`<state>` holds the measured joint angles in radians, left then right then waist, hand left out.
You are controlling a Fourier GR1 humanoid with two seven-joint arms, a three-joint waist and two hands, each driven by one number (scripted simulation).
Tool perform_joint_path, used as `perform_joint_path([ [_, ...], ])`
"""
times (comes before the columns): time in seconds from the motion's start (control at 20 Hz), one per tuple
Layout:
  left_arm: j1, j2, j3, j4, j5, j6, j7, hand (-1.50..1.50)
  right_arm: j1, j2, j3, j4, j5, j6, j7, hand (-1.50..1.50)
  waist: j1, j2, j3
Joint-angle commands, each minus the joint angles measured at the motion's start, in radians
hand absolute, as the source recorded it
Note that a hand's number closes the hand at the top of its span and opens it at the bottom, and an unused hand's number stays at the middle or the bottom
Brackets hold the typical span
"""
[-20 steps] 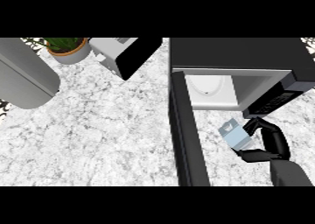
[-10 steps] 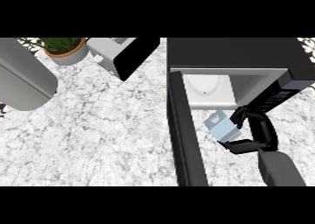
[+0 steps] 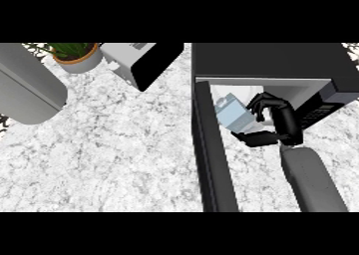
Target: Pick up the milk, place it into the microwave and close the microwave
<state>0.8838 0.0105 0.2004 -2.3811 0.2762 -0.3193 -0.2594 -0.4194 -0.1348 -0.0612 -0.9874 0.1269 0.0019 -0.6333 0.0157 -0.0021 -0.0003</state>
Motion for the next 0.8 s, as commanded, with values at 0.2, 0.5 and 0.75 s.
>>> perform_joint_path([
  [0.2,-0.001,-0.006,0.052,-0.042,0.097,-0.034,0.023,-1.50,-0.273,0.032,0.013,0.207,0.150,-0.199,0.131,1.50,0.021,0.006,0.001],
  [0.5,-0.047,0.010,0.077,0.005,0.106,-0.061,0.027,-1.50,-0.424,-0.026,-0.057,0.500,0.187,-0.276,0.040,1.50,0.036,0.015,0.002],
  [0.75,-0.095,0.001,0.058,0.023,0.074,-0.057,0.026,-1.50,-0.500,0.001,-0.097,0.636,0.198,-0.395,-0.010,1.50,0.058,0.027,0.003],
])
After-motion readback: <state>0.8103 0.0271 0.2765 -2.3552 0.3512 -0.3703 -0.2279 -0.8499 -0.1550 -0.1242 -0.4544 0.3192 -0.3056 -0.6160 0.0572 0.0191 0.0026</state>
